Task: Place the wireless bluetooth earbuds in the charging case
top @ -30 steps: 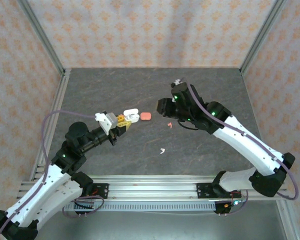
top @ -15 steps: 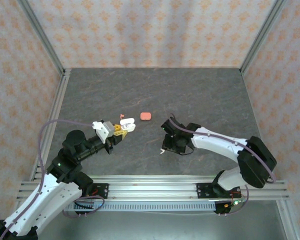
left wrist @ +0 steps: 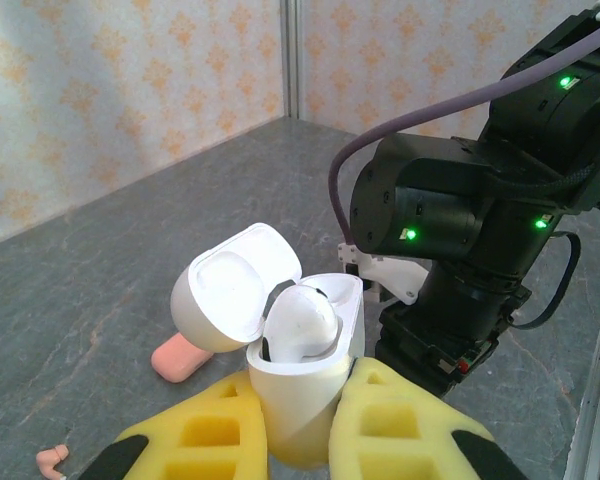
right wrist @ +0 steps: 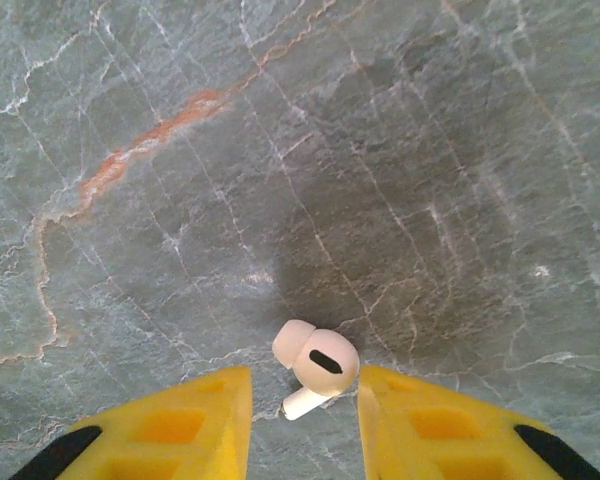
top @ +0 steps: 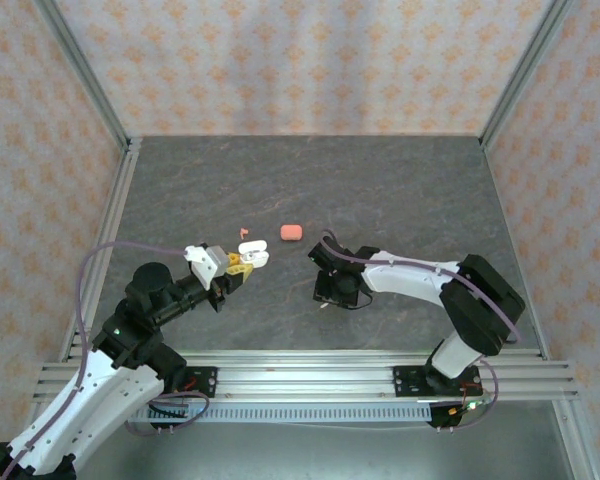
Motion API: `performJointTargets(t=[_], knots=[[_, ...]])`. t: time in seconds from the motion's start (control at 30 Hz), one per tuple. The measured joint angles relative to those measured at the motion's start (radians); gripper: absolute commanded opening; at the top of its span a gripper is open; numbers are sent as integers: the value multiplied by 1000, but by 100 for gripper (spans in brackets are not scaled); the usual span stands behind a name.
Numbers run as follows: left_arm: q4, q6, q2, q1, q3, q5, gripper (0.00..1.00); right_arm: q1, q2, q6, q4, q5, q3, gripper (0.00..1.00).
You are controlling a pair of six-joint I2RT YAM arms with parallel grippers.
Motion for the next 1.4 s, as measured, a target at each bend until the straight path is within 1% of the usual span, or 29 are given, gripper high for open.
performJointTargets(t=[0.43, 0.63, 0.83, 1.13, 1.3, 1.4], knots=[[0, 0, 32, 0, -7, 0, 0, 0, 23, -39, 0, 23, 0, 32], [-3, 0, 21, 0, -7, 0, 0, 0, 27, -49, 9, 22, 0, 28], [-12, -4, 9, 0, -7, 0, 0, 0, 46, -63, 32, 17, 0, 27], [-16, -15, 8, 0, -7, -6, 0, 0, 50, -85, 45, 14, 0, 19], [-16, -16, 8, 0, -7, -7, 0, 0, 43, -110, 10, 34, 27, 16], [-15, -16, 8, 0, -7, -7, 0, 0, 5, -140, -31, 65, 50, 16]])
